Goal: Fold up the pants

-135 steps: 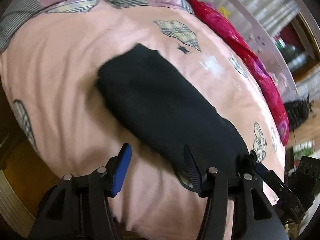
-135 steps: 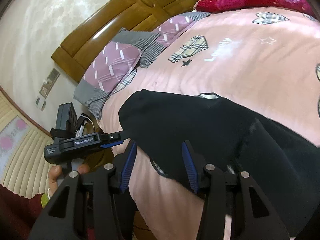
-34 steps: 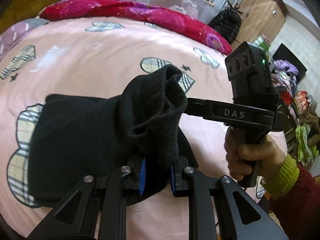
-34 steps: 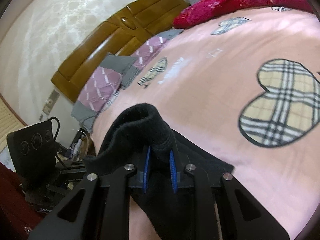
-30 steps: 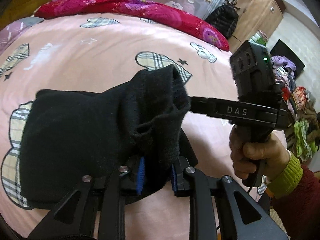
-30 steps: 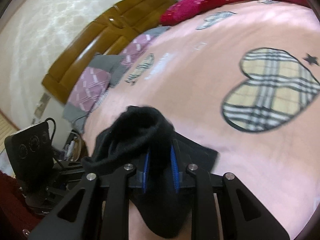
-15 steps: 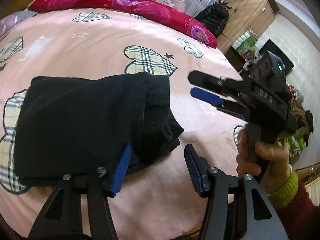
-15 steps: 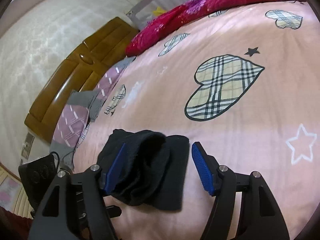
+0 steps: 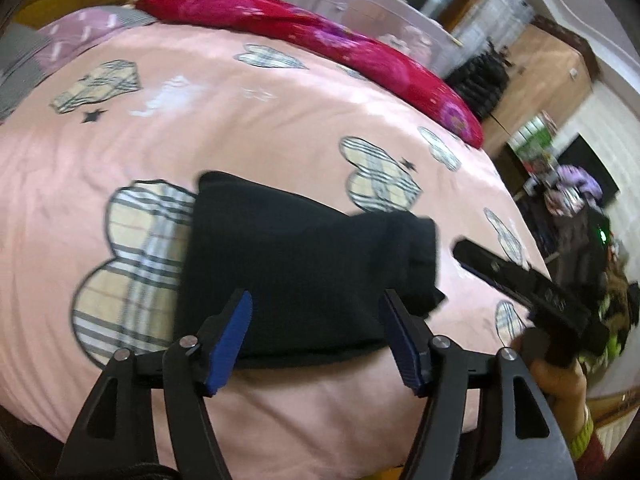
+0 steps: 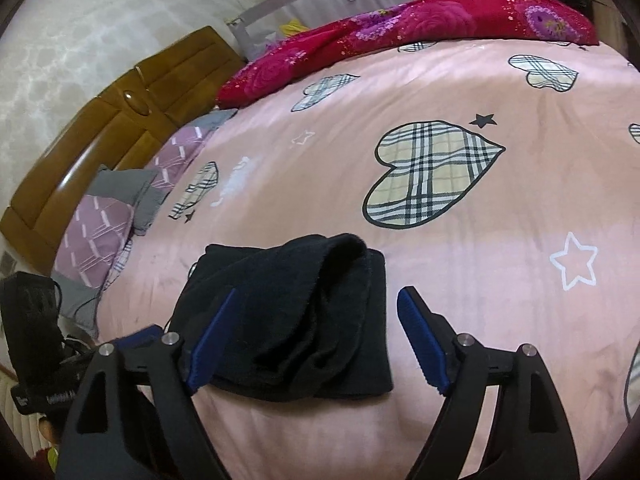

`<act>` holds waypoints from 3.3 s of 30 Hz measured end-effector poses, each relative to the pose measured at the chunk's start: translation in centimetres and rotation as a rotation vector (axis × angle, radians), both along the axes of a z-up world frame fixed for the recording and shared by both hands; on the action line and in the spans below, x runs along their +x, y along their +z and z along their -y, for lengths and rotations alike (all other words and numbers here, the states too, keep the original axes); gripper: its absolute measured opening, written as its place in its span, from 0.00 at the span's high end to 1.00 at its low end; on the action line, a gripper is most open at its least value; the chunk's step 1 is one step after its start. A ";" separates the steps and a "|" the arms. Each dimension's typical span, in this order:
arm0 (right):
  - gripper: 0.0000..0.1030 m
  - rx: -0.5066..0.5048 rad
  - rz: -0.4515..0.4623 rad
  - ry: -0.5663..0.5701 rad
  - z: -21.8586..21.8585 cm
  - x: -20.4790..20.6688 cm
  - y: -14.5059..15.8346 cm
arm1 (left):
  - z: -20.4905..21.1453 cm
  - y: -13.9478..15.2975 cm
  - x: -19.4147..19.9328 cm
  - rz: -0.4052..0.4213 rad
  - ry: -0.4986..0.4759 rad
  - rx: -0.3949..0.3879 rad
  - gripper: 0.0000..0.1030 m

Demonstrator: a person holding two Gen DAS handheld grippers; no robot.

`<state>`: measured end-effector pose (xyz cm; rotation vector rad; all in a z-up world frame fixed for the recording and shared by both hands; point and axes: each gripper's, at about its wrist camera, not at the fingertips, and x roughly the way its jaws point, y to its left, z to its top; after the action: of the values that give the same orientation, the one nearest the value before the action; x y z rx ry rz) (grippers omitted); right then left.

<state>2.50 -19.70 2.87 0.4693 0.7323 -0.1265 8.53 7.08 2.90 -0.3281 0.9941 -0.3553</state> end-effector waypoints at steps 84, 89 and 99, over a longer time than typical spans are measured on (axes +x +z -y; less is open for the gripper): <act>0.60 0.218 -0.052 0.266 -3.8 7.9 -4.3 | -8.9 -4.2 5.9 -0.085 0.190 0.067 0.75; 0.55 0.173 -0.107 0.272 -4.4 9.5 -5.5 | -9.5 -6.5 6.2 -0.121 0.197 0.063 0.72; 0.33 0.144 -0.128 0.226 -2.6 8.9 -8.5 | -9.2 -8.5 5.8 -0.103 0.173 0.096 0.56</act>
<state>11.37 -17.13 -5.67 0.5154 0.9191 0.1101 14.35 16.32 -5.64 -0.3453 1.0715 -0.1342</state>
